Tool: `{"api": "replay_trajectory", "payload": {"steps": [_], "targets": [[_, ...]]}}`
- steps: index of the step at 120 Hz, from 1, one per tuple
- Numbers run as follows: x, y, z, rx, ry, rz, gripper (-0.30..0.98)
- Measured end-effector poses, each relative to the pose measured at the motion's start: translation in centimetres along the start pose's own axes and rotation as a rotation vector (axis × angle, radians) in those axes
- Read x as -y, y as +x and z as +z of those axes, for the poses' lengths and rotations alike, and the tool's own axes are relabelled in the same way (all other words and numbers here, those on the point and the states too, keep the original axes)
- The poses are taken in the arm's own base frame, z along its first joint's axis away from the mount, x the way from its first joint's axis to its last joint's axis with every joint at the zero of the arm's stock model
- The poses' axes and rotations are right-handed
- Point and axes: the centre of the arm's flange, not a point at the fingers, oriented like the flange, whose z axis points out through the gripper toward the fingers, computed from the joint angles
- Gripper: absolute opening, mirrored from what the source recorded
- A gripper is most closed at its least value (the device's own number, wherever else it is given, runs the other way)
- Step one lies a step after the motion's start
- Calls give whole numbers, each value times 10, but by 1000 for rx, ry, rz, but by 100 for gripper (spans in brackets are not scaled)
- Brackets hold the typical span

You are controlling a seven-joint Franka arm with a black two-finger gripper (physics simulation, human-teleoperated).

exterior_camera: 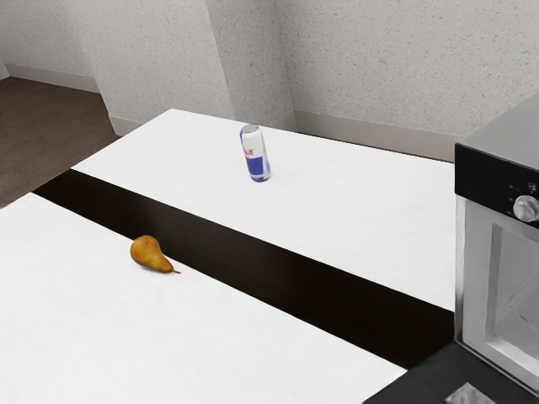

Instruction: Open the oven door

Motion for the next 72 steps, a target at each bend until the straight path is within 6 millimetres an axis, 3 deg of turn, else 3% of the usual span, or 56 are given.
{"api": "replay_trajectory", "payload": {"steps": [3,6,9,17,25,35,41,48,61,72], "targets": [[27,-48,46,61,-80,-83,59],[36,-82,104,132,-187,-149,60],[33,-112,157,210,-298,-216,62],[-1,-169,263,345,-543,-381,64],[-56,-205,367,422,-769,-510,66],[-122,-211,457,448,-980,-614,67],[-157,-213,491,464,-1066,-664,68],[-174,-213,506,483,-1100,-715,68],[-189,-238,496,553,-1105,-898,68],[-192,-242,494,602,-1098,-1005,68]]}}
